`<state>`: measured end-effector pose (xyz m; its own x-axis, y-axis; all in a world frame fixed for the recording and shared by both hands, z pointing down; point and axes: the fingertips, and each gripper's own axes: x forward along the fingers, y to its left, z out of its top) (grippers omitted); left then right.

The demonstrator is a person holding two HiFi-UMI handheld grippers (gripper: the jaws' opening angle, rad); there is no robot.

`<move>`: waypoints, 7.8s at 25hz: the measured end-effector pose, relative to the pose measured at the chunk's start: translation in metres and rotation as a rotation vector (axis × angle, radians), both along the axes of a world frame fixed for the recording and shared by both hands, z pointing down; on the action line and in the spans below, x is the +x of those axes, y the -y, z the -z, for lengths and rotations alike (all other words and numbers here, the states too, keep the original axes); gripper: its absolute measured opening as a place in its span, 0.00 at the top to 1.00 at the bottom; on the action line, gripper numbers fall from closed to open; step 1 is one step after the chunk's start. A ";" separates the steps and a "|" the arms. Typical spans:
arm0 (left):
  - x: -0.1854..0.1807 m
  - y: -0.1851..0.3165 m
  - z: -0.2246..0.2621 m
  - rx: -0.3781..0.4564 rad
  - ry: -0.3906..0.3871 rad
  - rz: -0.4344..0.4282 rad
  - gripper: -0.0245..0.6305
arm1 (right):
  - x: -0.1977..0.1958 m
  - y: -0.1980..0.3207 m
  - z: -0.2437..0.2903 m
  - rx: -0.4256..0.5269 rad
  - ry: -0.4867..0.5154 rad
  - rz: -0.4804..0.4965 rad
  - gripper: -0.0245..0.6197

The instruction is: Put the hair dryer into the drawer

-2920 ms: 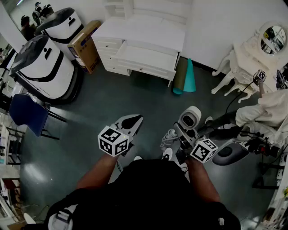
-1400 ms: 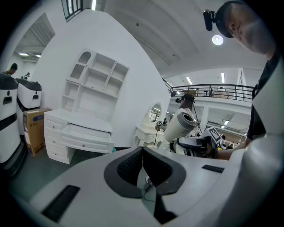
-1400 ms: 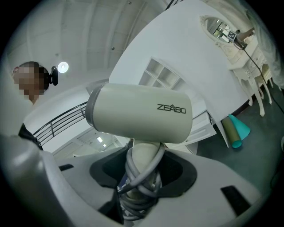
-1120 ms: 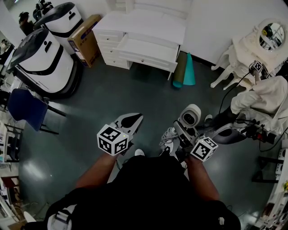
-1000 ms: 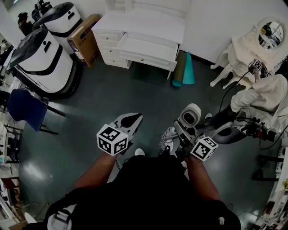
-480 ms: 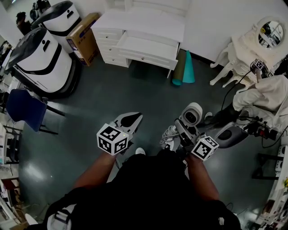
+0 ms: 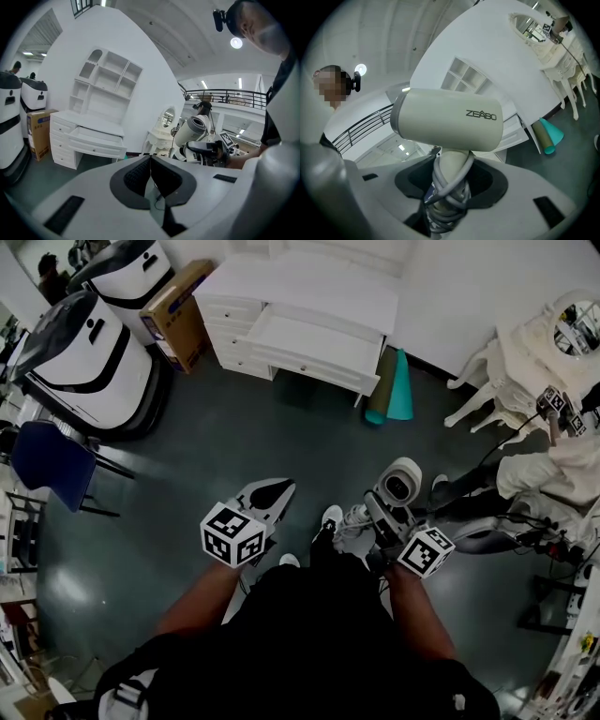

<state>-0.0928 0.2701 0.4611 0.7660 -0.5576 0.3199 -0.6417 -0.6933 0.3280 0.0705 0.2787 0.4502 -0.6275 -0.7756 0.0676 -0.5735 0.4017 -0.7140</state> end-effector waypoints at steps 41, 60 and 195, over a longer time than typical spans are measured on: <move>0.076 0.309 -0.033 -0.087 0.121 0.057 0.95 | 0.073 0.320 -0.045 -0.063 0.001 0.084 0.63; 0.003 0.490 -0.052 -0.113 0.099 -0.087 0.95 | 0.009 0.481 -0.057 -0.119 -0.123 -0.082 0.63; -0.034 0.546 -0.074 -0.143 0.124 -0.123 0.95 | -0.055 0.556 -0.103 -0.163 -0.352 0.018 0.92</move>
<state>-0.1270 -0.2763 0.5348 0.7753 -0.4045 0.4851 -0.5965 -0.7213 0.3520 0.0153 -0.2770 0.5536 -0.5575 -0.7260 0.4026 -0.7885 0.3113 -0.5304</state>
